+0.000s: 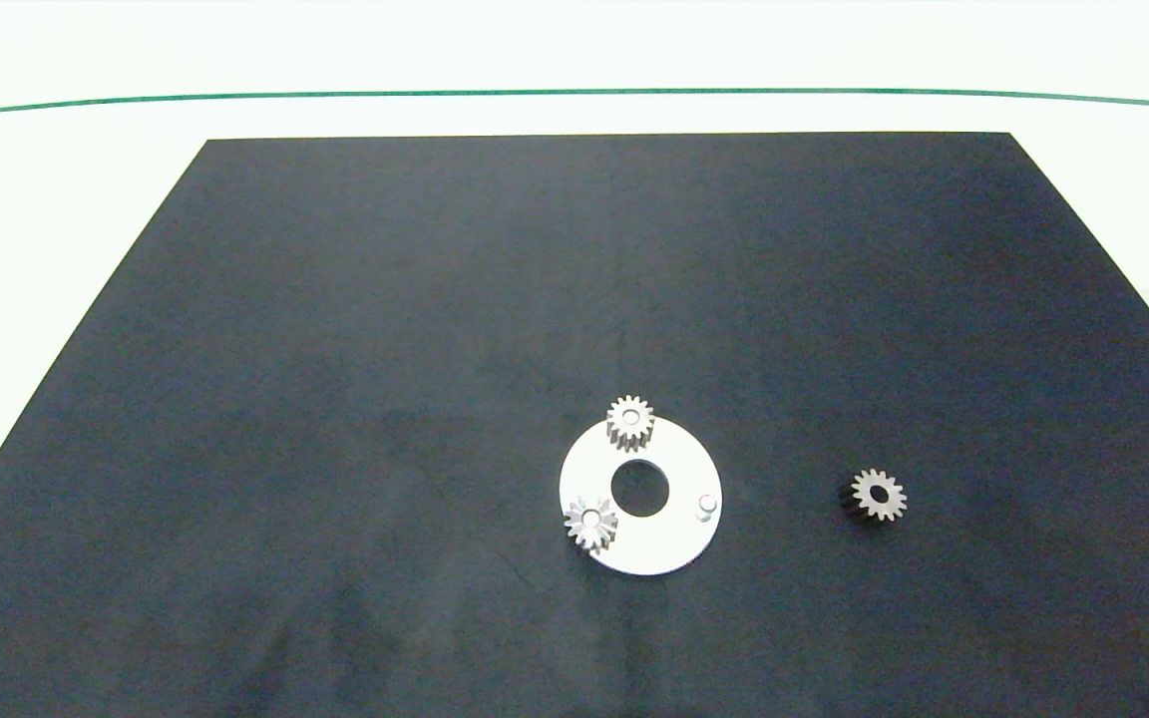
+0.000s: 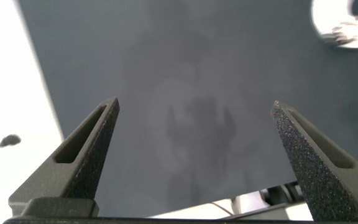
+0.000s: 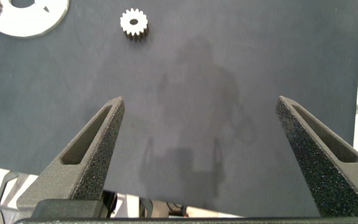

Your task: Install three planetary gears onto the carrier pins

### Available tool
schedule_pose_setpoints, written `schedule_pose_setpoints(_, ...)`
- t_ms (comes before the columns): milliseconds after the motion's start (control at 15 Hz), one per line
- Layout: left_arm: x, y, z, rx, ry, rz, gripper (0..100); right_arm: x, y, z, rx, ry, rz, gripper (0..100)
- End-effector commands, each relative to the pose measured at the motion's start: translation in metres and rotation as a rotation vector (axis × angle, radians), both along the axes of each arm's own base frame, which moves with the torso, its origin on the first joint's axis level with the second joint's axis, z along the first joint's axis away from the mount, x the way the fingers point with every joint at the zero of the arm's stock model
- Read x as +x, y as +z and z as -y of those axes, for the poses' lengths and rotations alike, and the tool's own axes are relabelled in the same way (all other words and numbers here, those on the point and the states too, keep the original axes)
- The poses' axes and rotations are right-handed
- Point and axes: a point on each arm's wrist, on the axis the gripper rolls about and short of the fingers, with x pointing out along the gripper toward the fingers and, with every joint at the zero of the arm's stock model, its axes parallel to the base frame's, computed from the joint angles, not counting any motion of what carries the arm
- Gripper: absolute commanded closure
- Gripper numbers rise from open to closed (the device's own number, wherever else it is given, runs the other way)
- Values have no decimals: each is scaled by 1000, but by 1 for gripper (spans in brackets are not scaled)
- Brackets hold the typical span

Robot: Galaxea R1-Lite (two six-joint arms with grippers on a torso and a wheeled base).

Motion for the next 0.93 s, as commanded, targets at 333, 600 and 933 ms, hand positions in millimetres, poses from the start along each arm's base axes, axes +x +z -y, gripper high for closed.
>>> schedule_pose_setpoints(333,-146,-139,-71,-97,292,374,0,25,9,-3,56,16,5,0)
schedule_pose_setpoints(600,-138,-177,-59,-90,357,347,0,10,5,-1,72,-30,54,0)
schedule_pose_setpoints(933,-137,-165,-58,-175,381,456,0,7,10,-1,67,-77,85,0)
